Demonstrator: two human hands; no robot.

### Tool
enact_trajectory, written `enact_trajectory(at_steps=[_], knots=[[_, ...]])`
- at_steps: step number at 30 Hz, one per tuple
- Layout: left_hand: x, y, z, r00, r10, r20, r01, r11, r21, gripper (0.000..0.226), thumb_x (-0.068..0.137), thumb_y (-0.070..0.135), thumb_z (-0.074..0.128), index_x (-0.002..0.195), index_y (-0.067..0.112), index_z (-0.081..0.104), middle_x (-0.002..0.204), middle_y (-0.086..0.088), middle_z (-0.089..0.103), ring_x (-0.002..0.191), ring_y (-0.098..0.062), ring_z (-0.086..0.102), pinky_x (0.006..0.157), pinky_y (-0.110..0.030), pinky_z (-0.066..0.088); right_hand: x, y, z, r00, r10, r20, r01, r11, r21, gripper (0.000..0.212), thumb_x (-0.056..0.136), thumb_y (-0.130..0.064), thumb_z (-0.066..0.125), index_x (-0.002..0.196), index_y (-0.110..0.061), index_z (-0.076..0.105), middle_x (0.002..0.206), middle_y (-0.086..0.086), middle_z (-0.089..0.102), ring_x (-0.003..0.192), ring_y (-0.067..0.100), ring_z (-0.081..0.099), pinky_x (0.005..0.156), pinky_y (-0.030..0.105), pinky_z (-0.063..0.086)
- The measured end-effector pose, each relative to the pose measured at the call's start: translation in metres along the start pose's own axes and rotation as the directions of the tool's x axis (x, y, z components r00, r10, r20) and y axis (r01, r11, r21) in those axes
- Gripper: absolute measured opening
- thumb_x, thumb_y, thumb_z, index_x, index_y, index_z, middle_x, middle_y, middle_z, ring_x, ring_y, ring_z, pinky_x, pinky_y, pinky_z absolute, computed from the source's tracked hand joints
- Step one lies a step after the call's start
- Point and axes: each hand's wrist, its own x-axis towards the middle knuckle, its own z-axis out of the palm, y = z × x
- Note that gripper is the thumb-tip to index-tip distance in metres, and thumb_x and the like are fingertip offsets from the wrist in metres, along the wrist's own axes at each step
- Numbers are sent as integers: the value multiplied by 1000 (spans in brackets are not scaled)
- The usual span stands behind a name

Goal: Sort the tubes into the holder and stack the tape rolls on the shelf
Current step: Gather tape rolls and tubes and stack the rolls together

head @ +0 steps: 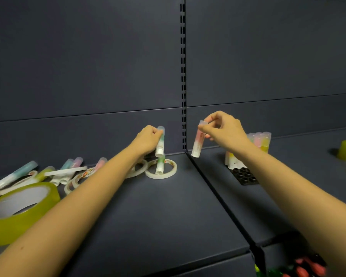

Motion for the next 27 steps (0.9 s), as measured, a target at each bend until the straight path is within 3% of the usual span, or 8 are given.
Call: enact_trajectory(at_steps=[3, 7, 10, 12, 14, 17, 21, 27], knots=[[-12, 18, 10, 996, 86, 14, -85, 994, -73, 24, 100, 28, 36, 77, 19, 40, 83, -11, 44, 77, -19, 39, 72, -32, 33, -2, 9, -27, 999, -29, -15, 28, 999, -21, 17, 87, -30, 62, 97, -17, 58, 84, -1, 68, 92, 22, 65, 90, 46, 51], [-25, 51, 31, 989, 145, 36, -138, 979, -152, 15, 96, 26, 46, 90, 12, 50, 69, -2, 53, 64, -15, 52, 70, -27, 46, -1, 25, -64, 997, -68, -24, 67, 996, -62, 22, 88, -28, 59, 109, -19, 57, 89, 0, 67, 91, 21, 65, 91, 45, 50], [-31, 75, 55, 983, 173, 58, -157, 965, -208, 10, 91, 19, 54, 97, 10, 53, 70, -1, 59, 63, -11, 61, 75, -28, 53, -1, 43, -90, 995, -103, -11, 101, 984, -147, 19, 89, -29, 58, 106, -22, 59, 90, -1, 67, 91, 20, 65, 92, 44, 50], [-35, 90, 73, 977, 205, 57, -189, 960, -205, 10, 88, 16, 59, 95, 9, 55, 70, 0, 61, 59, -7, 65, 67, -19, 54, -1, 56, -108, 992, -128, -5, 124, 971, -205, 19, 88, -29, 59, 106, -22, 61, 93, 0, 68, 91, 19, 64, 90, 43, 51], [-39, 103, 93, 971, 235, 43, -224, 958, -181, 10, 85, 13, 64, 91, 9, 58, 74, 0, 64, 60, -6, 68, 65, -16, 55, 1, 70, -125, 988, -155, -5, 149, 958, -244, 19, 88, -28, 60, 105, -20, 61, 93, -1, 68, 89, 17, 64, 88, 41, 51], [-43, 118, 120, 955, 295, -18, -295, 955, -25, 11, 77, 13, 70, 84, 12, 61, 78, 1, 65, 65, -13, 67, 72, -24, 53, 5, 94, -144, 984, -180, -1, 173, 945, -277, 17, 86, -24, 63, 102, -19, 62, 89, -4, 67, 83, 15, 64, 85, 35, 51], [-47, 124, 139, 941, 327, -92, -320, 944, 84, 15, 73, 15, 73, 79, 17, 59, 71, 12, 58, 57, -9, 58, 63, -16, 46, 9, 127, -154, 977, -211, 26, 209, 931, -298, 20, 86, -21, 64, 104, -16, 61, 89, -5, 66, 78, 13, 62, 78, 26, 47], [-54, 122, 142, 934, 303, -188, -280, 950, 138, 22, 71, 12, 74, 77, 22, 56, 72, 12, 60, 53, -2, 59, 68, -23, 49, 14, 150, -152, 968, -244, 63, 252, 928, -276, 20, 87, -23, 64, 103, -16, 55, 85, -3, 64, 81, 18, 64, 81, 38, 52]])
